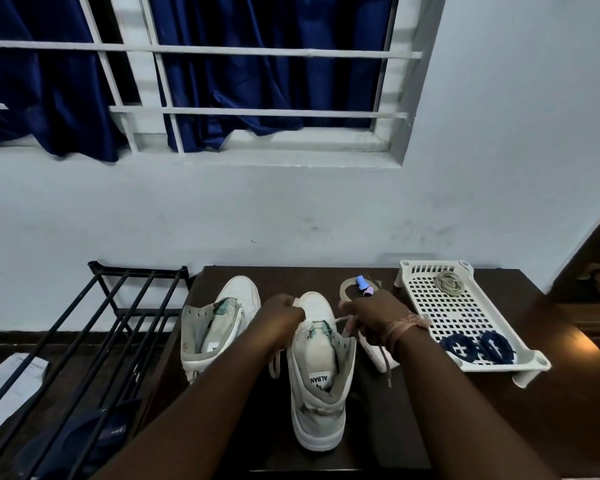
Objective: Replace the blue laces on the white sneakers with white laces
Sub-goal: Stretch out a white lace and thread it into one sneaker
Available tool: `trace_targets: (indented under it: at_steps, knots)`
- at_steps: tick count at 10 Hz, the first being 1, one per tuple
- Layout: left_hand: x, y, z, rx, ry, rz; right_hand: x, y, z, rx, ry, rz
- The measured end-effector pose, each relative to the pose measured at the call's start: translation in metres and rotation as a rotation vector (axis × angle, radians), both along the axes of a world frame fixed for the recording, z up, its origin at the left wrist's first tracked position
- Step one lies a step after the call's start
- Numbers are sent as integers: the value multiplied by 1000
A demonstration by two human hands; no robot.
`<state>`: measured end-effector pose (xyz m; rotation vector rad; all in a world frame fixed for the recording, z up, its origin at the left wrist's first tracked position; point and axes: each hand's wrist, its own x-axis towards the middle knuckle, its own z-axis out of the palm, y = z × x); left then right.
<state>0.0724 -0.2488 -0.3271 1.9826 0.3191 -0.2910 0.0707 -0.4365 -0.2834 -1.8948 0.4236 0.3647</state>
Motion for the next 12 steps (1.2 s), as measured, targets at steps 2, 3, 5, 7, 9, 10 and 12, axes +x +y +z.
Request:
trace_targets:
  at_steps: [2, 3, 5, 7, 9, 10, 12]
  knots:
    - [12, 8, 110, 62, -25, -30, 4, 5, 100, -303, 17, 328]
    - [30, 1, 151, 179, -26, -95, 14, 15, 149, -357, -58, 356]
    - [32, -18, 291, 615, -160, -195, 20, 33, 270, -548, -232, 471]
    - [28, -26, 375, 247, -106, -143, 25, 42, 335, -263, -148, 360]
    - [26, -24, 430, -154, -106, -99, 13, 32, 384, 137, -189, 289]
    - [21, -20, 452, -377, -113, -102, 3, 20, 401, 348, -196, 239]
    - [19, -11, 451, -383, -241, -176, 14, 2, 392, 545, -295, 242]
